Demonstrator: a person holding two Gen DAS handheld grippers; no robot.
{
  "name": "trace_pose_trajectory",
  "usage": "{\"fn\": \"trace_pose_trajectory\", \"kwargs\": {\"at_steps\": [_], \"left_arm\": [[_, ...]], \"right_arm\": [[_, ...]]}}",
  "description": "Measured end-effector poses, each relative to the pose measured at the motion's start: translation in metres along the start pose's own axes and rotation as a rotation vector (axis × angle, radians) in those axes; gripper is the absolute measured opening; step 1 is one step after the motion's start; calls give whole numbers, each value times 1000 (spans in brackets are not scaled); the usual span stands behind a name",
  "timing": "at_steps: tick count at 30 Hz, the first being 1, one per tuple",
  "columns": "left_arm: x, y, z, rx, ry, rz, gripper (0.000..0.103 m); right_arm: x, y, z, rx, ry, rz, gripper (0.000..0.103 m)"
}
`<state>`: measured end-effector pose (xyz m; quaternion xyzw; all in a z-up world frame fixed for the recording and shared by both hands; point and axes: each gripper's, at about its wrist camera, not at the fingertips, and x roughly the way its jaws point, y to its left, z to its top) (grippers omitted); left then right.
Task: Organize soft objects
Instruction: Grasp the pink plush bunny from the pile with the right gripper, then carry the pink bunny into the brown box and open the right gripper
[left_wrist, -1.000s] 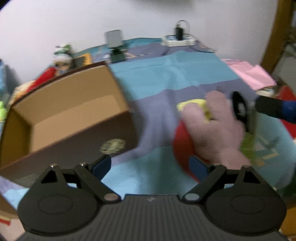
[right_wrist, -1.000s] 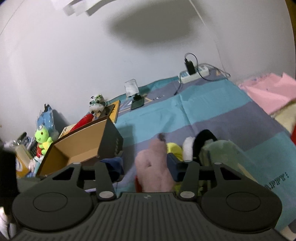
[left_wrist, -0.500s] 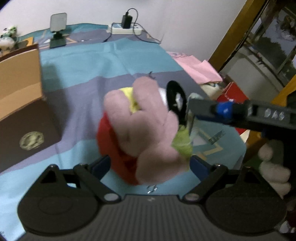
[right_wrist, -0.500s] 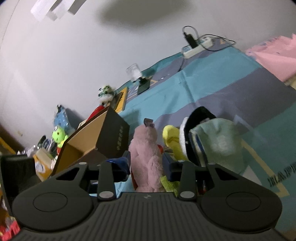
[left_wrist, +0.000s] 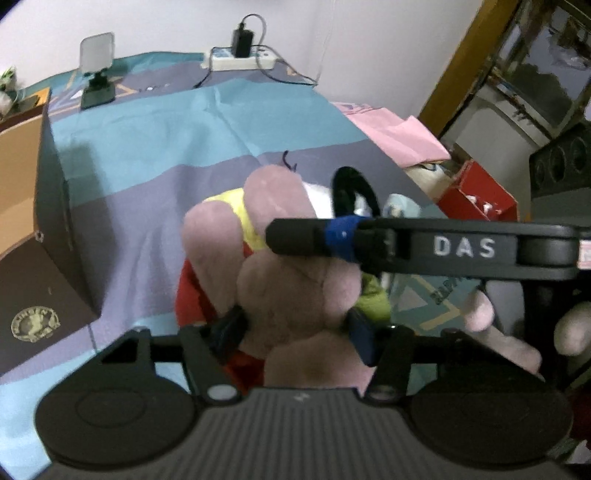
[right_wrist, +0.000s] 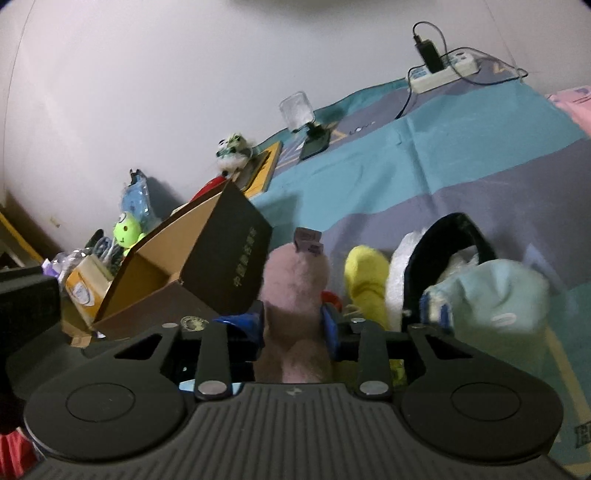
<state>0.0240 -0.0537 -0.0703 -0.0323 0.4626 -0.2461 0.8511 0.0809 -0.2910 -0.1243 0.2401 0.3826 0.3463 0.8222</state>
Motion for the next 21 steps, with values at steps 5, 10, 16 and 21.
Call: {"fn": "trace_pose_trajectory", "kwargs": {"at_steps": [5,10,16,21], "left_arm": [[-11,7,0,14,-39,-11,52],[-43,2,6,95,-132,3,51],[-85,23,26,95,-233,-37,50],[-117,47,34,82,-295,-53,50]], "right_arm": [[-5,1,5,36,-19,44,5],[-18,17,16,55,-102,119,5],[-19,42,38,56,-199,184,5],[-8,66,53,45,-227,240,6]]}}
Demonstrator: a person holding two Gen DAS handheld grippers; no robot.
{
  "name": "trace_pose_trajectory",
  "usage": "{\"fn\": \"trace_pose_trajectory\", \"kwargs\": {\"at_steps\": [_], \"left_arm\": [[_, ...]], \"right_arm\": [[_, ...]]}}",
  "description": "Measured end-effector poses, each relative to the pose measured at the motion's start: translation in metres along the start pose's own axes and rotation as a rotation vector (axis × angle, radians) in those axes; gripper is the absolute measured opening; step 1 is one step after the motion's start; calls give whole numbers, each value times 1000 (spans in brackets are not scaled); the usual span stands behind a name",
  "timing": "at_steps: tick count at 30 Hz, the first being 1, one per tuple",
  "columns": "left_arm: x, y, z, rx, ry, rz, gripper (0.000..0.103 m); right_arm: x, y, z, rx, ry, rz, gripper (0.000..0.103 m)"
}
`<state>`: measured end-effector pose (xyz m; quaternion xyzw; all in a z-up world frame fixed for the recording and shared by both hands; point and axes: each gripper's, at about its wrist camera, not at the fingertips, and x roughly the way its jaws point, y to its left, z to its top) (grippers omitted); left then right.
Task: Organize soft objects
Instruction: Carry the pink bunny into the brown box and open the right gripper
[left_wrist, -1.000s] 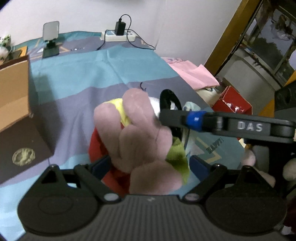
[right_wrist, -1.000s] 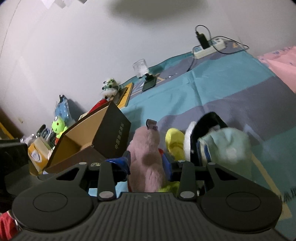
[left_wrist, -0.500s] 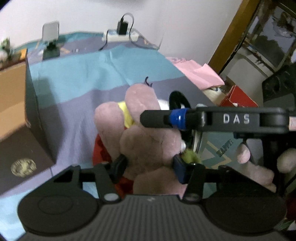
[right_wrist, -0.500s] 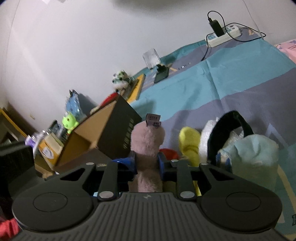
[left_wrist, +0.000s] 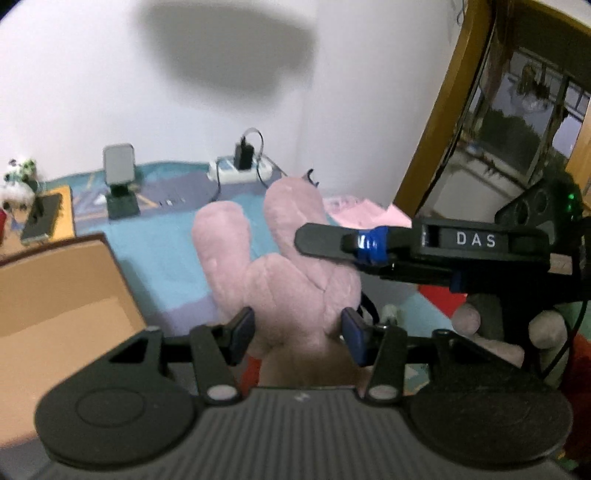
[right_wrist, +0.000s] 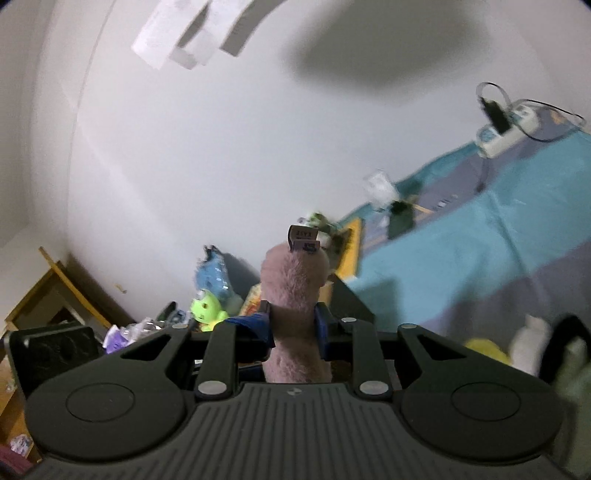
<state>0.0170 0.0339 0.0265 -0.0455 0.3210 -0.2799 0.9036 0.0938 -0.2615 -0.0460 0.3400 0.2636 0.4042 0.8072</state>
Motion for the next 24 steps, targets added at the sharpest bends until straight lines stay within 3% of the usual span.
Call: {"fn": "trace_pose_trajectory", "kwargs": {"at_steps": [5,13,19,24], "left_arm": [[-33,27,7,-17,-73,40,50],[-77,106,0,-101,-105,198,50],[-77,168,-26,-193,-12,324,49],[-74,209,-38,-254,11,359,45]], "right_arm": [[37,32,8,-29,22,52,6],[143,75,-6,-29,151,118,6],[222,80,-49,10,292,68,6],[257,79,-74,24,357,-22,5]]}}
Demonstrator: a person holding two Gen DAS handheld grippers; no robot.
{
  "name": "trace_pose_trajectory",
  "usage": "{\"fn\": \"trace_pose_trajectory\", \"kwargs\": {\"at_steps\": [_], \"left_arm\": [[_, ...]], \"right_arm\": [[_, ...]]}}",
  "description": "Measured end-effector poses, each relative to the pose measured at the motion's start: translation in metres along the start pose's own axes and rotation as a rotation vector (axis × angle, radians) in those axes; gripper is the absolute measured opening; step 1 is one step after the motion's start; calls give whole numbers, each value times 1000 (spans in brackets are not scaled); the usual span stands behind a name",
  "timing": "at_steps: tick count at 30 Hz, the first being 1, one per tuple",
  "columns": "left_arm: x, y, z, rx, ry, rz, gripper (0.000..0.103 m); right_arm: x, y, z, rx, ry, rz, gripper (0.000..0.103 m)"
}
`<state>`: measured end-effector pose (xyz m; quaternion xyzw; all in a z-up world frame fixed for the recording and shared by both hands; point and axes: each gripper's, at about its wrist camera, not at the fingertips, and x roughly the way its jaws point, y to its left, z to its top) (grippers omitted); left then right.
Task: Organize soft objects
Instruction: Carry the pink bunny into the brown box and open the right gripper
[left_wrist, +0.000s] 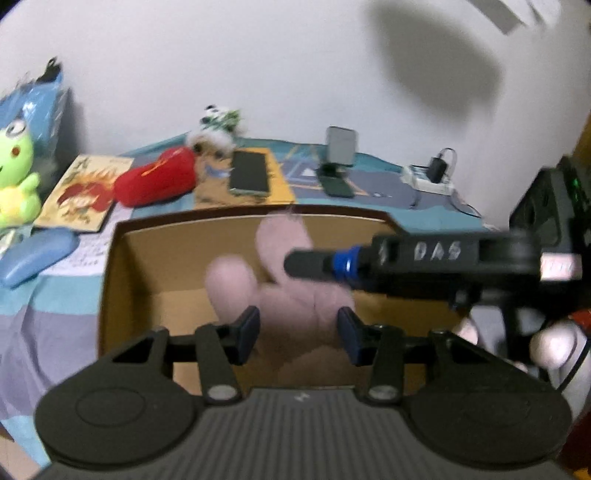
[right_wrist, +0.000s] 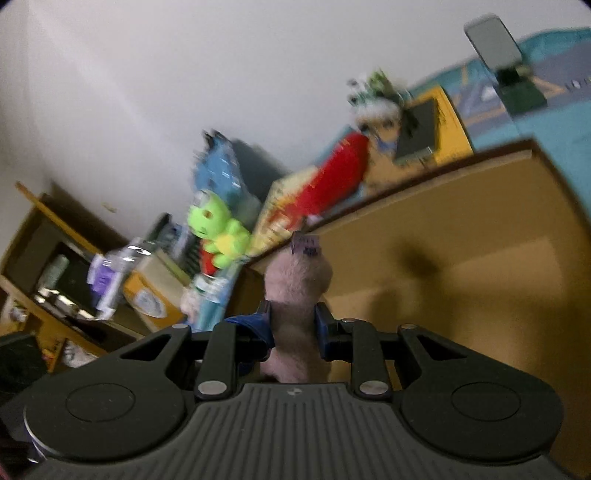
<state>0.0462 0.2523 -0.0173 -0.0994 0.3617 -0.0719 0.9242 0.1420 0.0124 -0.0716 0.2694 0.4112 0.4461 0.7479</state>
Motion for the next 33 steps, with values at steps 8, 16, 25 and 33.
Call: {"fn": "trace_pose_trajectory", "kwargs": {"at_steps": [8,16,25,33], "left_arm": [[6,20,-10,-19,54,11,40],[-20,7,-14,23,55,-119,42],[-17,-3,-25,34,117,-180,49],[-30,7,-35,34,119,-139,49]], "right_arm": [[-3,-4,-9,53,42,-39,12],[-30,-10,-11,109,90,-46,13],[-15,-1,-12,108,190,-179,13],[46,-4,-24,271,342,-77,14]]}}
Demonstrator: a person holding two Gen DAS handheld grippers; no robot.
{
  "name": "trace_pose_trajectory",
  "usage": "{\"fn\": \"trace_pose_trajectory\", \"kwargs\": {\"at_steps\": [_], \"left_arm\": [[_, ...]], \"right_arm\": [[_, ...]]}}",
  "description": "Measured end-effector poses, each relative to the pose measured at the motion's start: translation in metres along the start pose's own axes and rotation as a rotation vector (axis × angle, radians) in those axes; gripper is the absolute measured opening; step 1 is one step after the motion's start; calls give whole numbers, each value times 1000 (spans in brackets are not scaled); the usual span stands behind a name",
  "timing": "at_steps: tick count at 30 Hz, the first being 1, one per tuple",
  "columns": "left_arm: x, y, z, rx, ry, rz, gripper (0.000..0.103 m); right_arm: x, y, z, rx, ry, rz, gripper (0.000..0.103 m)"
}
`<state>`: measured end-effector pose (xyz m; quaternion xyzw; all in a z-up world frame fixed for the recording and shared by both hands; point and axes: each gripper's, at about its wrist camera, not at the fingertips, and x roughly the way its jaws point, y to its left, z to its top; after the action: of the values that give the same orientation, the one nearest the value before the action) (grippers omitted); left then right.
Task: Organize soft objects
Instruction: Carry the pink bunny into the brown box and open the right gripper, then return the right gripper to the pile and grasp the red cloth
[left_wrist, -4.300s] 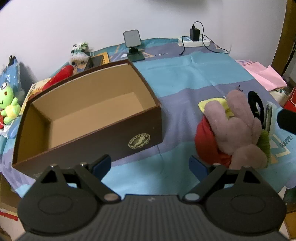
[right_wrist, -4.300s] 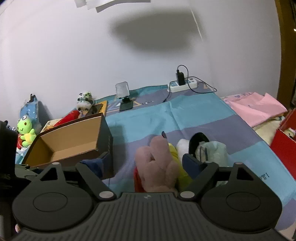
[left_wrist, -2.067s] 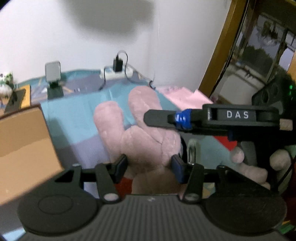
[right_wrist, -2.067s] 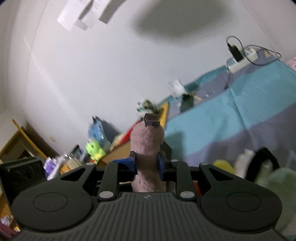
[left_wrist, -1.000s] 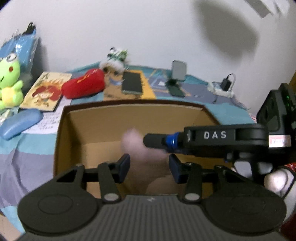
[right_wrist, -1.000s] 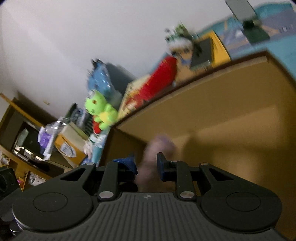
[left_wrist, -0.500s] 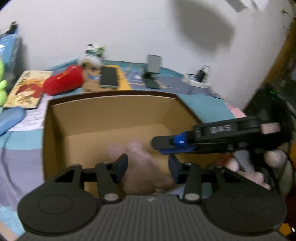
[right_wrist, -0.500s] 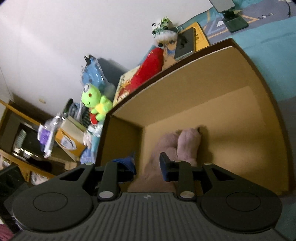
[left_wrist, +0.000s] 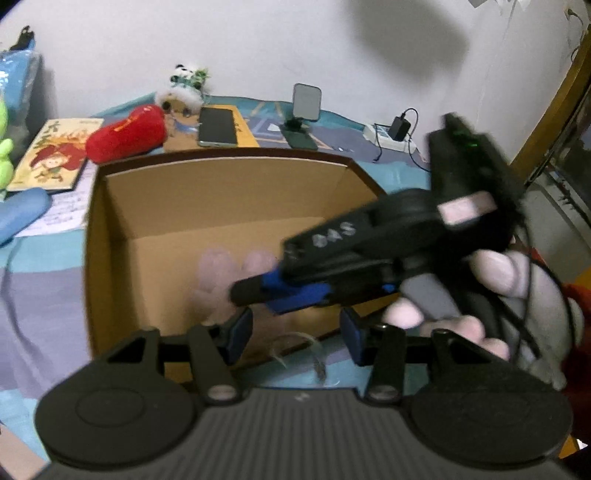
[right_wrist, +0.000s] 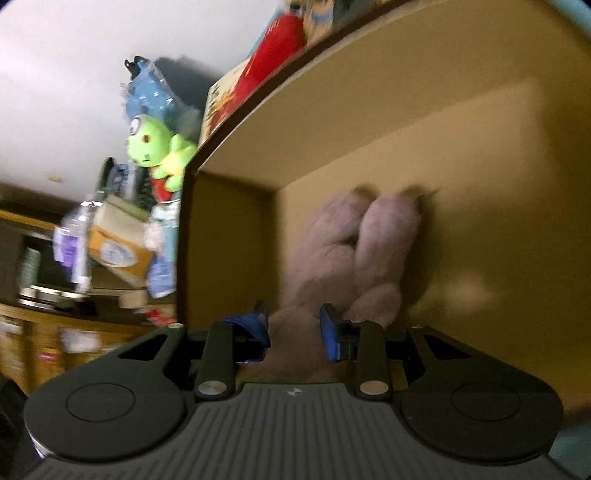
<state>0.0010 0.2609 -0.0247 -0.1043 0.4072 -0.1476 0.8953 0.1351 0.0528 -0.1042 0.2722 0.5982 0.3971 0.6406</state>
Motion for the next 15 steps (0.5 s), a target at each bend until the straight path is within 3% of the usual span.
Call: {"fn": "trace_pose_trajectory", "kwargs": {"at_steps": [3,6,9,15], "left_arm": [[-9,6,-4,-9,-7,36,49],[-17,10,-7,-25,-16,53,49],[-20,7,-7,-12,-30,76,49],[-22,-26,2,91,-77,73,52]], "right_arm": [[6,8,0,-14,-32,47,14],[-8,25,-8,-136,-112,-28,15],[-30,31,-21,-222,-185,-42,15],[-82,37,-54,-357,-401,-84,15]]}}
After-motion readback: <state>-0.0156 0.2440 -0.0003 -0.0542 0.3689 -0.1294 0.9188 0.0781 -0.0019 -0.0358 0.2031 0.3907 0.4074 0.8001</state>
